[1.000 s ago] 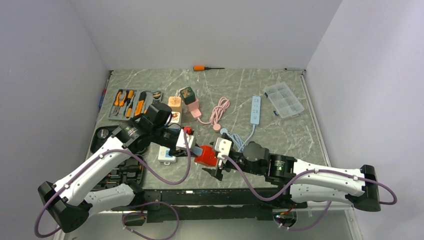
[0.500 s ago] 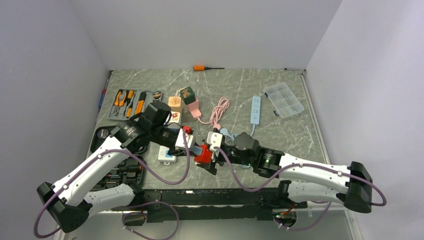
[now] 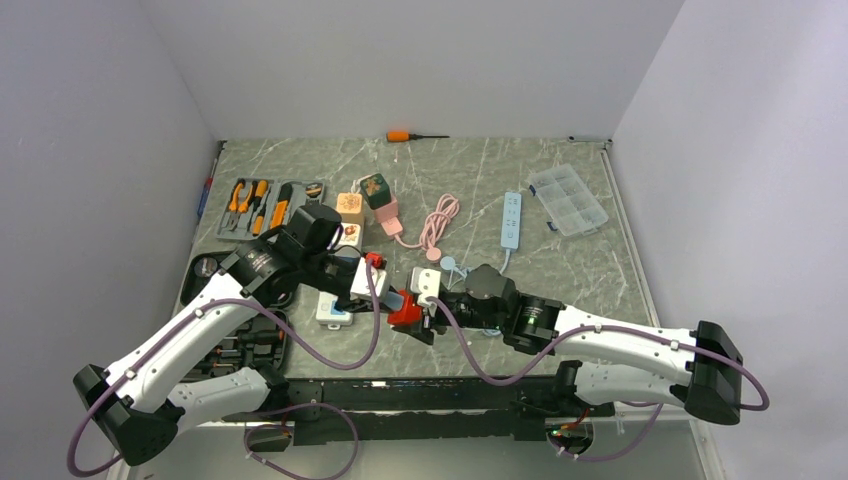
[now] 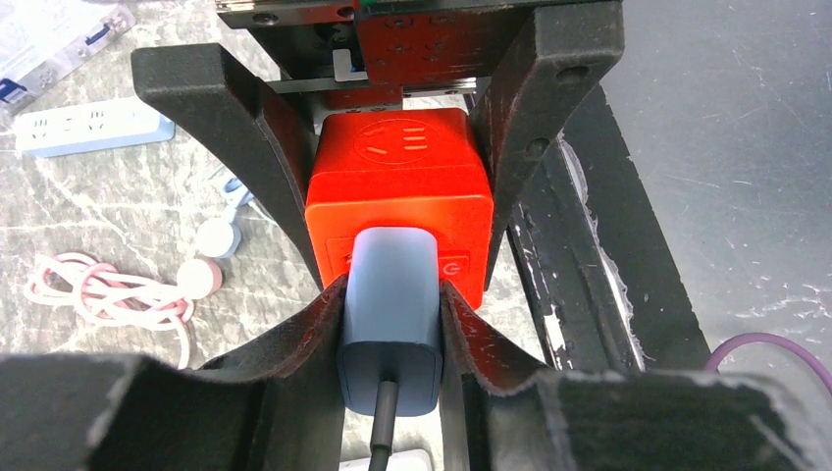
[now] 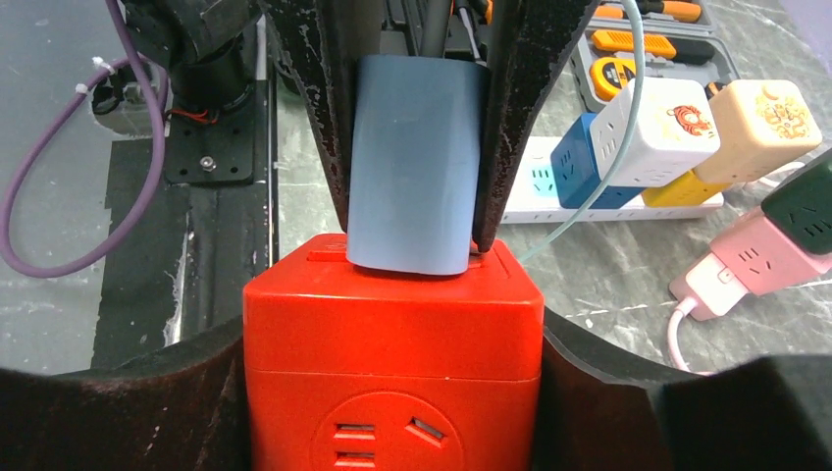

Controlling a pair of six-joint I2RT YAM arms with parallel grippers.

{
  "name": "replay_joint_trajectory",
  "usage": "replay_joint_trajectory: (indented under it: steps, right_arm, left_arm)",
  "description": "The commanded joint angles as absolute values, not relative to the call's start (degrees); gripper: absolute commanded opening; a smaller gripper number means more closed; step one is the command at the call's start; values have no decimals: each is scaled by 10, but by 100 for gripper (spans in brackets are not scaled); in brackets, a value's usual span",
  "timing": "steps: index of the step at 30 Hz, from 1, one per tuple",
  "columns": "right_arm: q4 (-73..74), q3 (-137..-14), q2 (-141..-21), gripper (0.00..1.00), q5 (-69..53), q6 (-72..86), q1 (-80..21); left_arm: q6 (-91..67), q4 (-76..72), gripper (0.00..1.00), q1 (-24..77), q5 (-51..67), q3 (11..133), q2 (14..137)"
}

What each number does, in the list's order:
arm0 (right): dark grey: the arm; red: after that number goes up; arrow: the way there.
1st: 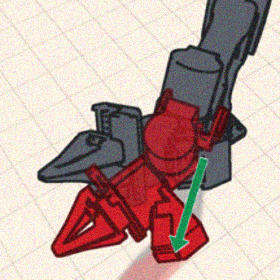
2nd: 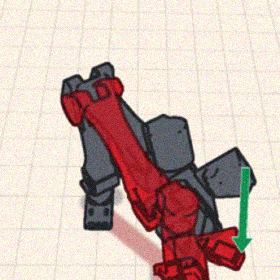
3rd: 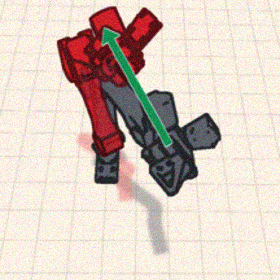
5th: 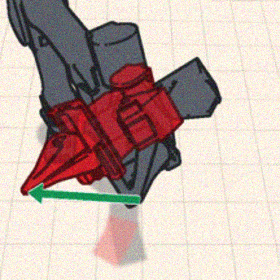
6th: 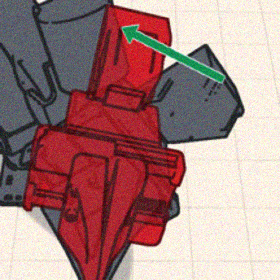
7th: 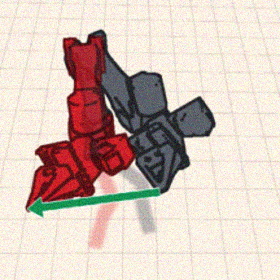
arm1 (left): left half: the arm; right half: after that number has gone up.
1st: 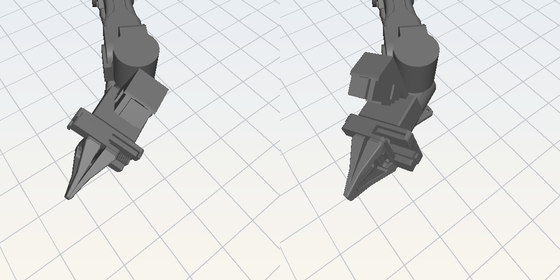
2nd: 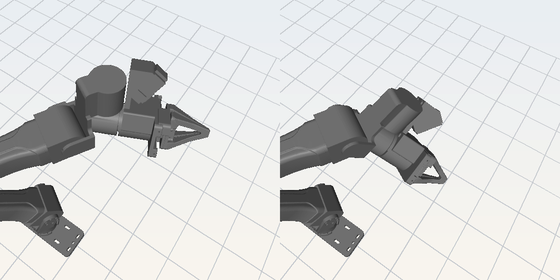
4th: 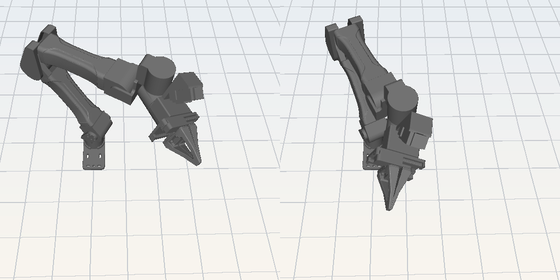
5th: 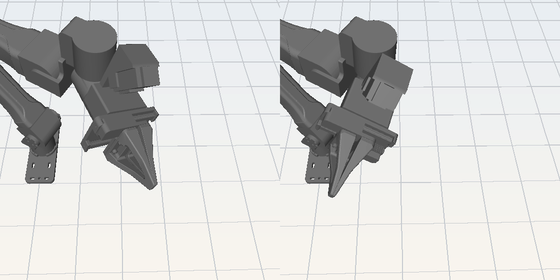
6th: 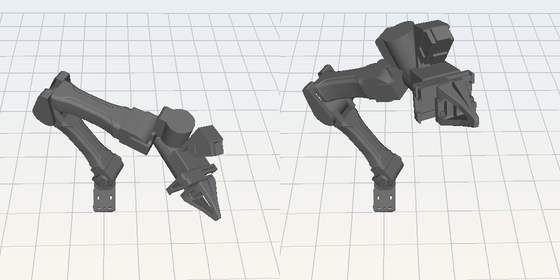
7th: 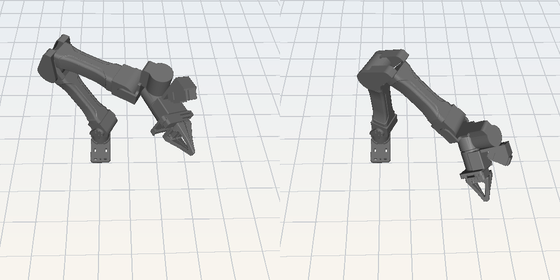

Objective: Pull the plug off the socket
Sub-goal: Remove the plug from the socket, then place the socket at the center of the board.

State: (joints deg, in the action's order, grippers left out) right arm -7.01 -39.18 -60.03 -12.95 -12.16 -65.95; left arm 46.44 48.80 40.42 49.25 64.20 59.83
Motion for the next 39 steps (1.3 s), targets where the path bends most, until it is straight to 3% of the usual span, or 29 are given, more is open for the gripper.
replay_joint_trajectory:
  steps: [1, 3, 6, 11, 18, 23, 26, 32, 38, 39]
  right_arm:
    - [-141, -396, -573, 17, -164, -110, -660]
    - [-126, -393, -571, 0, -162, -111, -661]
    - [-88, -382, -559, 0, -124, -106, -661]
    - [-14, -353, -522, 0, 39, -59, -650]
    - [69, -366, -505, 0, 38, -9, -650]
    - [113, -375, -492, 0, 197, 111, -637]
    - [191, -397, -508, 0, 272, 254, -543]
    - [351, -445, -598, 0, 203, 448, -291]
    - [344, -388, -616, 0, 167, 517, -198]
    - [349, -383, -627, 4, 173, 526, -190]
  left_arm:
    - [483, 465, 0, 406, 508, 648, 592]
    - [489, 469, 0, 405, 499, 649, 592]
    - [494, 473, 0, 400, 481, 653, 593]
    - [526, 478, 0, 354, 445, 650, 602]
    - [593, 582, 0, 242, 502, 741, 669]
    - [598, 596, 0, 238, 518, 771, 676]
    - [578, 582, 0, 243, 531, 784, 672]
    - [544, 578, 0, 271, 522, 821, 672]
    - [526, 571, 0, 295, 519, 848, 665]
    - [521, 569, 0, 300, 519, 853, 663]
